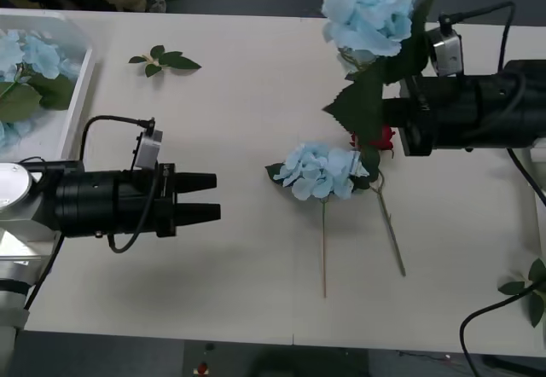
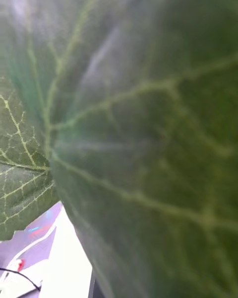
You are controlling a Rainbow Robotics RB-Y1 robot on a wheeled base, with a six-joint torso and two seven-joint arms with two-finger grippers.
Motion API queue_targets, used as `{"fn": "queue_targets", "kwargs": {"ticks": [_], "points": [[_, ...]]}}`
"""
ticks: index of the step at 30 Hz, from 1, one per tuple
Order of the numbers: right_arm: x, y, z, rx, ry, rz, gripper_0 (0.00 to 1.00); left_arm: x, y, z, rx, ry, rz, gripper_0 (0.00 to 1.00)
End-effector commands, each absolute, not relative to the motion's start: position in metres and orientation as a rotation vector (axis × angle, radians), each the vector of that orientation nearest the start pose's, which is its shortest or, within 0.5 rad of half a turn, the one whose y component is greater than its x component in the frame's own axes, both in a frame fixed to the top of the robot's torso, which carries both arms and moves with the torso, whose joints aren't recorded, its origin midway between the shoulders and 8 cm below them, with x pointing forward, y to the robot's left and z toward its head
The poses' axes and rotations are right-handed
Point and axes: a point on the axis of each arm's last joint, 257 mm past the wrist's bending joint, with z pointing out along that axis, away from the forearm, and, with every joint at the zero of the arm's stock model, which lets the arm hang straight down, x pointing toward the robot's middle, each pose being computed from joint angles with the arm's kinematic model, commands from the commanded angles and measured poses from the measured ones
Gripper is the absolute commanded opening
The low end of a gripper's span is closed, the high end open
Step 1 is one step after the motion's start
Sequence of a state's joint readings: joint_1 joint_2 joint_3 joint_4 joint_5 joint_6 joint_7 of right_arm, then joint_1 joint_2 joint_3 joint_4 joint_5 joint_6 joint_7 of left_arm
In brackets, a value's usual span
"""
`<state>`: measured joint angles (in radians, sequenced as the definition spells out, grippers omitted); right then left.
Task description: Put the red flowers into the right box and the blue flowers into the left box
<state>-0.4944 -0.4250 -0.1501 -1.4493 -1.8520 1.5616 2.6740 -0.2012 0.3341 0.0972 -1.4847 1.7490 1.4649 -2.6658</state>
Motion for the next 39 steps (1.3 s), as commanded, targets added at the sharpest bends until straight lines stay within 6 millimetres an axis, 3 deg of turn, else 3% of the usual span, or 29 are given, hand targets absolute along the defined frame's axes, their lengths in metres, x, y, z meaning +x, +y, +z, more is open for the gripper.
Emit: {"fn": "queue_targets", "kwargs": {"ticks": [1,17,28,30,32,33,39], "points": [[0.412,-0.058,-0.049,-1.283,1.247,1.136,0.0,0.402,0.068,-0.184,0.991,1.563,-1.225,0.76],[0.406,-0.029,-0.05,-1.286,1.22,1.184,0.0,0.44,-0.016,-0.158,0.949,1.511,-1.181,0.76],[0.407,-0.025,-0.048,-1.291,1.218,1.179,0.0,0.435,-0.042,-0.156,0.986,1.497,-1.189,0.75],[0.406,-0.024,-0.049,-1.295,1.219,1.182,0.0,0.434,-0.042,-0.156,0.988,1.498,-1.19,0.58],[0.407,-0.024,-0.049,-1.293,1.219,1.181,0.0,0.434,-0.042,-0.156,0.988,1.498,-1.19,0.27],[0.407,-0.024,-0.049,-1.293,1.219,1.181,0.0,0.433,-0.043,-0.157,0.986,1.499,-1.192,0.01],[0.406,-0.024,-0.049,-1.295,1.219,1.182,0.0,0.435,-0.05,-0.153,0.966,1.489,-1.197,0.0]]}}
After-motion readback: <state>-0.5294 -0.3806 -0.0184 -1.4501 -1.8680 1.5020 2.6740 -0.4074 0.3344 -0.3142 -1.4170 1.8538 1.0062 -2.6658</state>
